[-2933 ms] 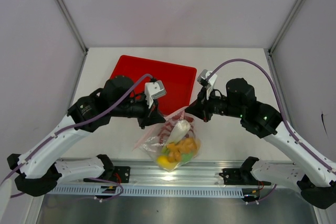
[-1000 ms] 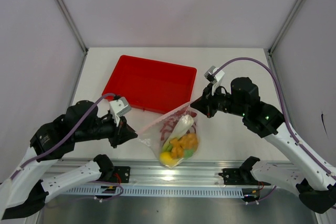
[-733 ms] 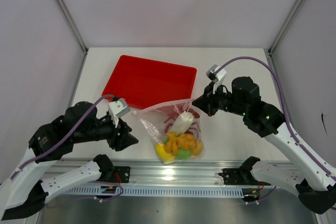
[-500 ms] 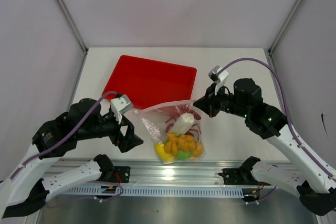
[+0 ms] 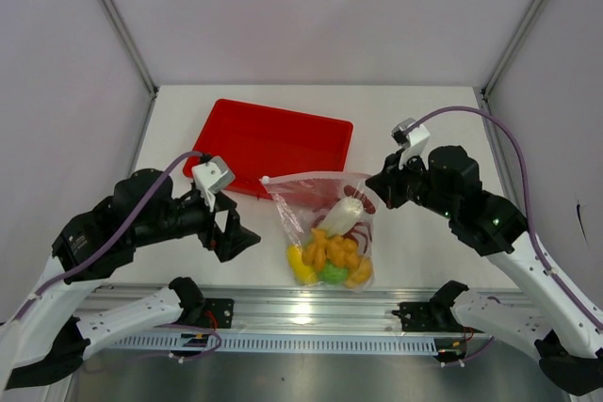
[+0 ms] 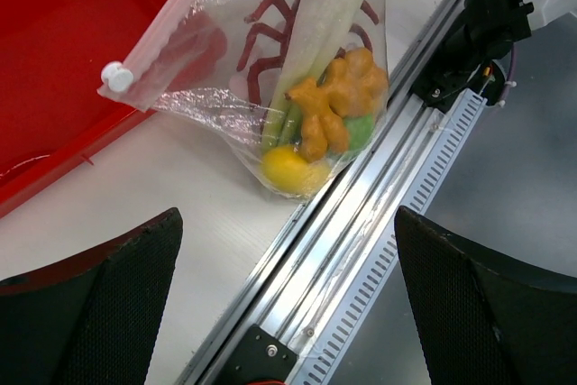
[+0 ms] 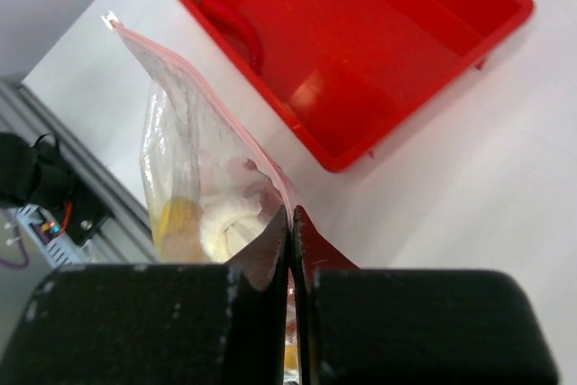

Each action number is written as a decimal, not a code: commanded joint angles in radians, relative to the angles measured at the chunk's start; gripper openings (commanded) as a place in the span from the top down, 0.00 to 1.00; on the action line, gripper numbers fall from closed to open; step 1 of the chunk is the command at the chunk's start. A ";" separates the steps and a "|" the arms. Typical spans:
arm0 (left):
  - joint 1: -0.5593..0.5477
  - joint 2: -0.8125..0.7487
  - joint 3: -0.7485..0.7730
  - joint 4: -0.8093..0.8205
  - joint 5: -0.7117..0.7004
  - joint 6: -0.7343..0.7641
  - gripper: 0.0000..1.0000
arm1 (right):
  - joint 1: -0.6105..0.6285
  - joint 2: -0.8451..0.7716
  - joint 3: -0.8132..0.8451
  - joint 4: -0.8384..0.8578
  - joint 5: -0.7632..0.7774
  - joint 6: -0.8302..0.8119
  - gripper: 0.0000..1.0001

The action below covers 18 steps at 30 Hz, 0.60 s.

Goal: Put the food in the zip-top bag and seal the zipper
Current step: Zip the zipper food storage bag at the center of the board, then place the zipper food storage bag at the center of the board.

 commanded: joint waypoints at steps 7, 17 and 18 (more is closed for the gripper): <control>0.006 -0.007 -0.002 0.054 0.024 0.005 0.01 | -0.156 0.012 -0.003 0.008 0.104 0.039 1.00; 0.006 -0.017 -0.030 0.072 0.060 0.002 0.01 | -0.441 0.049 -0.069 0.073 0.003 0.051 1.00; 0.006 -0.015 -0.035 0.074 0.069 0.005 0.01 | -0.458 0.049 -0.084 0.083 0.001 0.052 1.00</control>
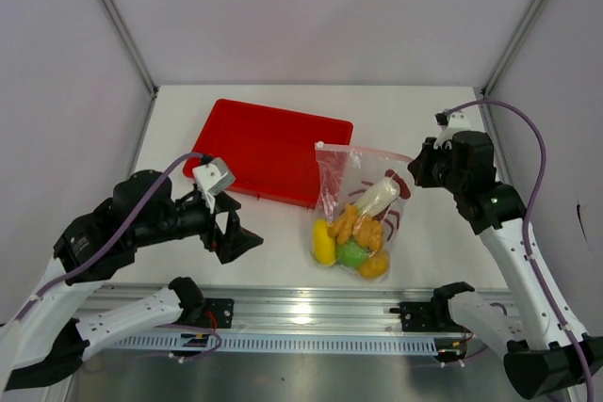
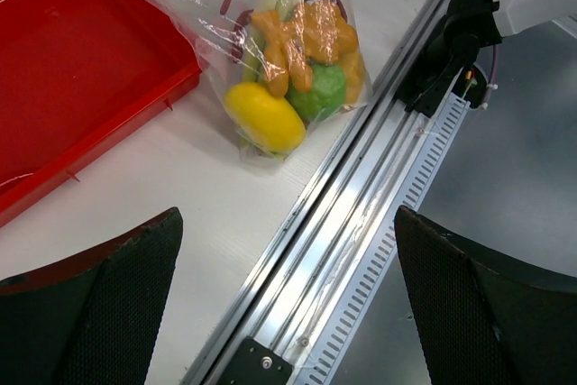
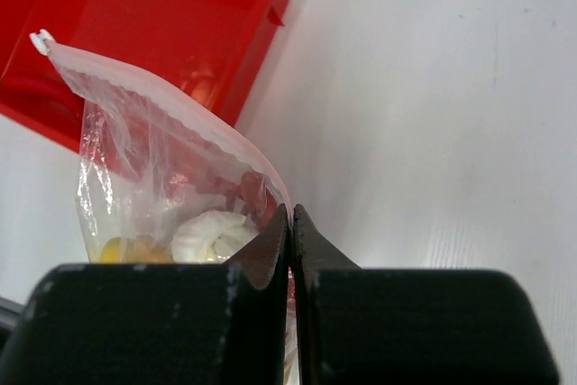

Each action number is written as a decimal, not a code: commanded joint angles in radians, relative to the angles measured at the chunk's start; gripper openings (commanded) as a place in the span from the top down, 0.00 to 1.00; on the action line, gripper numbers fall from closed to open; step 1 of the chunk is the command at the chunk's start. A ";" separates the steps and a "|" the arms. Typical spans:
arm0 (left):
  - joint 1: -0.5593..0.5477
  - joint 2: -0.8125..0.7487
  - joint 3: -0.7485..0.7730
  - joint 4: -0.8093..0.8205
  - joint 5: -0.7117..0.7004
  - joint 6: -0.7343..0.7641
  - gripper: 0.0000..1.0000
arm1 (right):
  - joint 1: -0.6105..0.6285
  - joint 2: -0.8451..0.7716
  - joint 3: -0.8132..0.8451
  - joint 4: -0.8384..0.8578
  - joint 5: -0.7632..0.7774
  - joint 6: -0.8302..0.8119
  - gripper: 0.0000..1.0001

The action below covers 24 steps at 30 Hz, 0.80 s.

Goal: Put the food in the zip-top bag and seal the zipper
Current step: Place the zipper food storage bag at the center of the board.

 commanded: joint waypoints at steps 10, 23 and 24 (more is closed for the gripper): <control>0.005 0.008 -0.042 0.059 0.075 0.018 0.01 | -0.211 0.039 -0.089 0.177 -0.016 0.041 1.00; 0.006 -0.010 -0.099 0.105 0.104 0.013 0.00 | -0.349 0.128 -0.178 0.298 -0.027 0.086 1.00; 0.006 -0.010 -0.102 0.105 0.110 0.011 0.00 | -0.358 0.133 -0.196 0.306 -0.030 0.087 1.00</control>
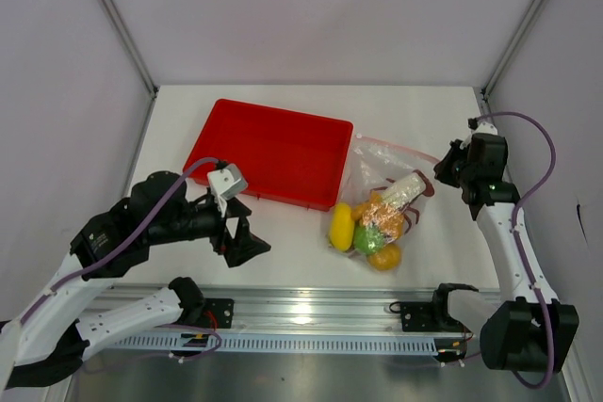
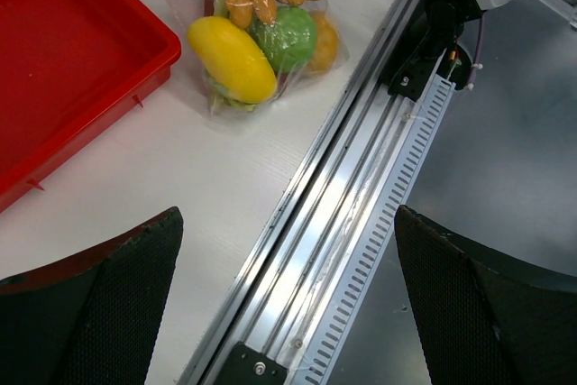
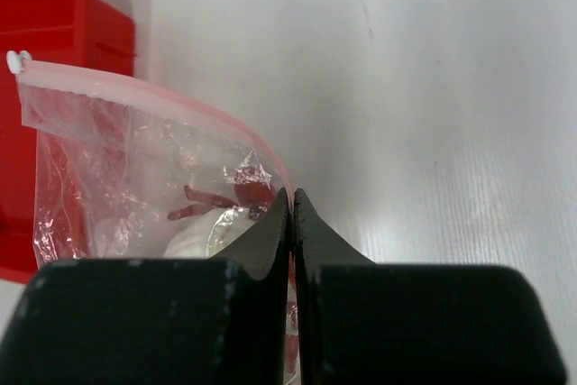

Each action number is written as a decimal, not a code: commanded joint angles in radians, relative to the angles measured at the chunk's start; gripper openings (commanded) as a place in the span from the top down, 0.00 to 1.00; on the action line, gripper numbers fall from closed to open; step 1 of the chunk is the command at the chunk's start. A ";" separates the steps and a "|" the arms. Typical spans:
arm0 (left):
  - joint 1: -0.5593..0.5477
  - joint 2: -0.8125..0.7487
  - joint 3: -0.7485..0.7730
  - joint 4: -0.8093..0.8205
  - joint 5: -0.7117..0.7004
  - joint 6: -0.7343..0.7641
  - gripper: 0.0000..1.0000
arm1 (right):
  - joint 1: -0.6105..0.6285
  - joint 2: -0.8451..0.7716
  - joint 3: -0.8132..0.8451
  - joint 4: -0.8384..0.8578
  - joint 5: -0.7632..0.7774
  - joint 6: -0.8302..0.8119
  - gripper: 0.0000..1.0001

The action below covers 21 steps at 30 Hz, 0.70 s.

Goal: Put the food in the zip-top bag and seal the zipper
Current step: Place the zipper food storage bag at the center of the board.

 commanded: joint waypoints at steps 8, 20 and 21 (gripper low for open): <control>0.006 -0.007 -0.016 0.044 0.044 0.005 0.00 | -0.111 0.077 -0.097 0.172 -0.024 0.028 1.00; 0.006 0.010 -0.025 0.060 0.072 -0.010 0.00 | -0.151 0.217 -0.142 0.260 -0.049 0.082 1.00; 0.006 0.007 -0.024 0.061 0.073 -0.013 0.01 | -0.151 0.238 -0.142 0.266 -0.051 0.085 1.00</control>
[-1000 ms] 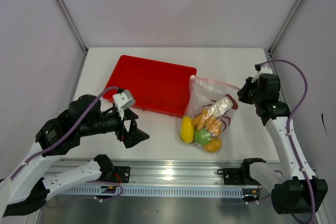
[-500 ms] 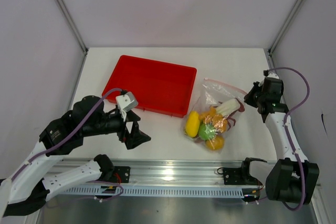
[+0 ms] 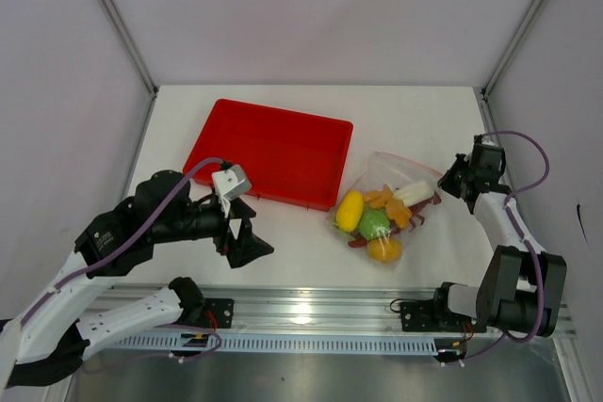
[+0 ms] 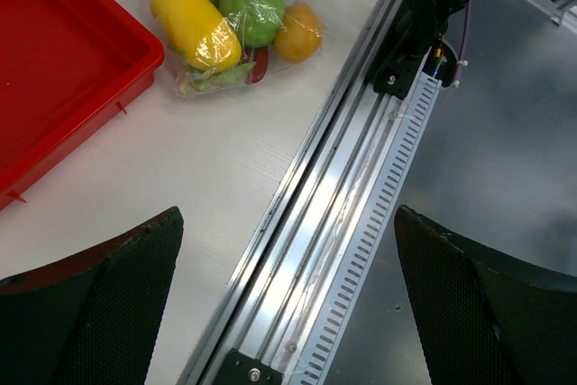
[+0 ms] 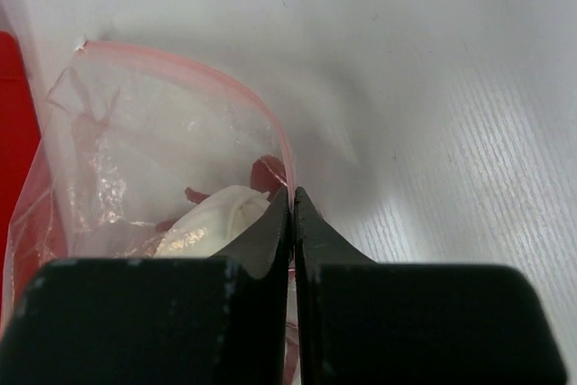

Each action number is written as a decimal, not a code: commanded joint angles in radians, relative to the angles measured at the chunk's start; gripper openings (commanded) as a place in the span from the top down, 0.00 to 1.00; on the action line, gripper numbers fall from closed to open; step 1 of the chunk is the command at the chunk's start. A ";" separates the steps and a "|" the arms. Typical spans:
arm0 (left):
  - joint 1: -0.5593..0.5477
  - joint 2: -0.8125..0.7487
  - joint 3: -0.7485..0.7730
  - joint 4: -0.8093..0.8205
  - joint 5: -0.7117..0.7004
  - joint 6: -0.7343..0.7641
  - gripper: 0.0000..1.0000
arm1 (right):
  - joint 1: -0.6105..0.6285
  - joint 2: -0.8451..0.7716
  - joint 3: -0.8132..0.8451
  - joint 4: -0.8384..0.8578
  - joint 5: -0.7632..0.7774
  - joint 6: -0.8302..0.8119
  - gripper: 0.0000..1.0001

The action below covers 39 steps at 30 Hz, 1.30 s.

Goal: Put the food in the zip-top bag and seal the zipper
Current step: Place the zipper food storage bag at the center of the board, then reset both arms

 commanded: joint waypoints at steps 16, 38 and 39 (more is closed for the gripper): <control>0.006 -0.020 -0.036 0.066 0.047 -0.041 0.01 | -0.005 0.054 0.001 0.038 0.062 0.048 0.49; 0.006 -0.031 -0.169 0.216 -0.069 -0.205 0.01 | 0.392 -0.267 0.285 -0.530 0.320 0.213 0.00; 0.006 -0.029 -0.191 0.244 -0.069 -0.225 0.00 | 0.445 -0.270 0.275 -0.545 0.338 0.234 0.01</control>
